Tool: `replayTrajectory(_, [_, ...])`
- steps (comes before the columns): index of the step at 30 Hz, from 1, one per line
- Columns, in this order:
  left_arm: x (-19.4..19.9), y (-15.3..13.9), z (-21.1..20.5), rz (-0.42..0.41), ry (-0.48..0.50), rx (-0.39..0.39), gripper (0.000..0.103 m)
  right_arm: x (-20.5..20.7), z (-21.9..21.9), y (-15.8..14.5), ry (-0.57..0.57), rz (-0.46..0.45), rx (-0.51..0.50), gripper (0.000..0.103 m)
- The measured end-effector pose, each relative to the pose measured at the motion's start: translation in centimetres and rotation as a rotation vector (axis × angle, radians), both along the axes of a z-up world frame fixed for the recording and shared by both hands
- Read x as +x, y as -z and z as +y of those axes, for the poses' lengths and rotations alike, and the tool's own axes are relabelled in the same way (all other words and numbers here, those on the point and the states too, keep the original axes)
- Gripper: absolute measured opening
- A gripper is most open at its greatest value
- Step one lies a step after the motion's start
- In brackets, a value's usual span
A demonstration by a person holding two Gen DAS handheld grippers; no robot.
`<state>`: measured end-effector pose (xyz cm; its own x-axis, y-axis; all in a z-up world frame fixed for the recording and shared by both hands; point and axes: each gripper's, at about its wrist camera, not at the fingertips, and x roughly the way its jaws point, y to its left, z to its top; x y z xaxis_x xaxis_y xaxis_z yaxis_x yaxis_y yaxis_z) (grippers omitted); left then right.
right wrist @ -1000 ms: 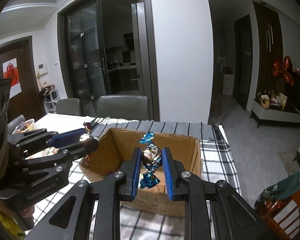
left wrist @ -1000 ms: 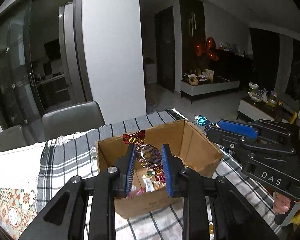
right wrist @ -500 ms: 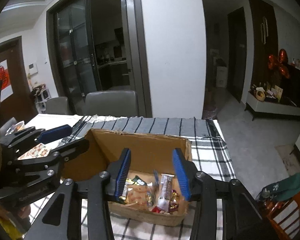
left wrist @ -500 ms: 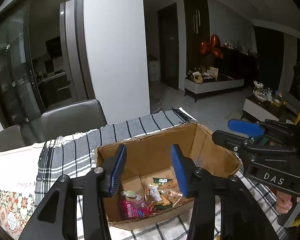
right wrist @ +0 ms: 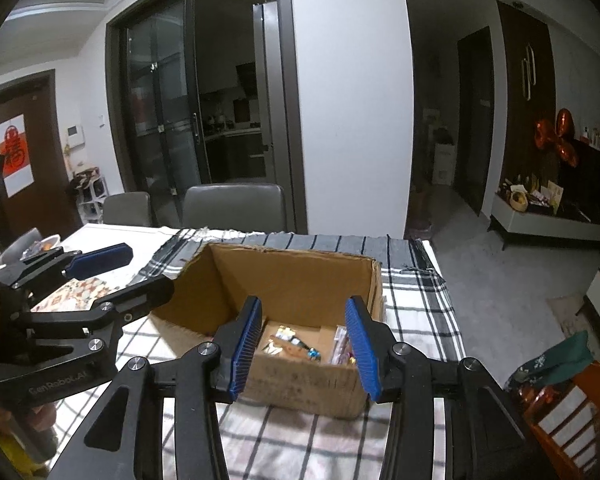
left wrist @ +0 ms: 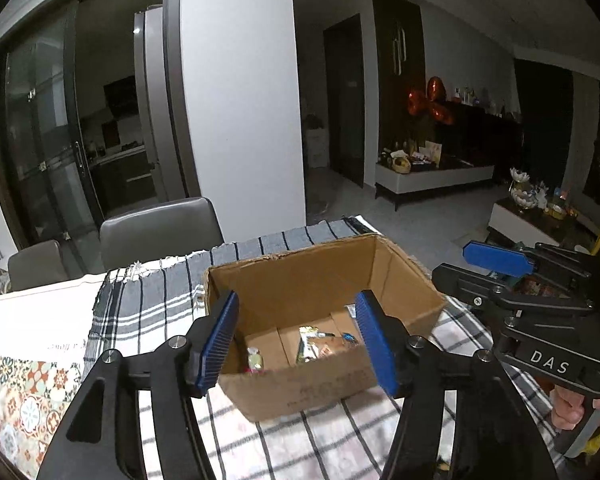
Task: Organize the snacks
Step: 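Carry both candies over the box and open both tools to drop them, then grasp the black cheese cracker bar with the right tool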
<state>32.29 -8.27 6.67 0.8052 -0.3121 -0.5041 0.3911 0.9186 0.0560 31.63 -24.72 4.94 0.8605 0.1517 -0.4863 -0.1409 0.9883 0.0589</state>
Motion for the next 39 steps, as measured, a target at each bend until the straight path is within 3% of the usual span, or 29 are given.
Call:
replayTrajectory(11, [-6.4,0.2,0.4,0.021,0.032,-0.037,0.063,-6.5,0.0,-0.2,0.005,-0.024,-0.007,0.045])
replayTrajectory(17, [-9.4,1.7,0.0,0.037,0.032,-0.010,0.063,-9.2,-0.2,1.3,-0.007,0.010,-0.008,0.045])
replayTrajectory(24, [-11.5,4.1,-0.2,0.084,0.022,0.024,0.063,-11.1,-0.3,4.7,-0.024,0.102,0.012,0.045])
replayTrajectory(39, [-13.6,11.4,0.3,0.270,-0.038,0.052,0.063,-12.6,0.7,13.4,-0.078,0.346,0.016,0.044])
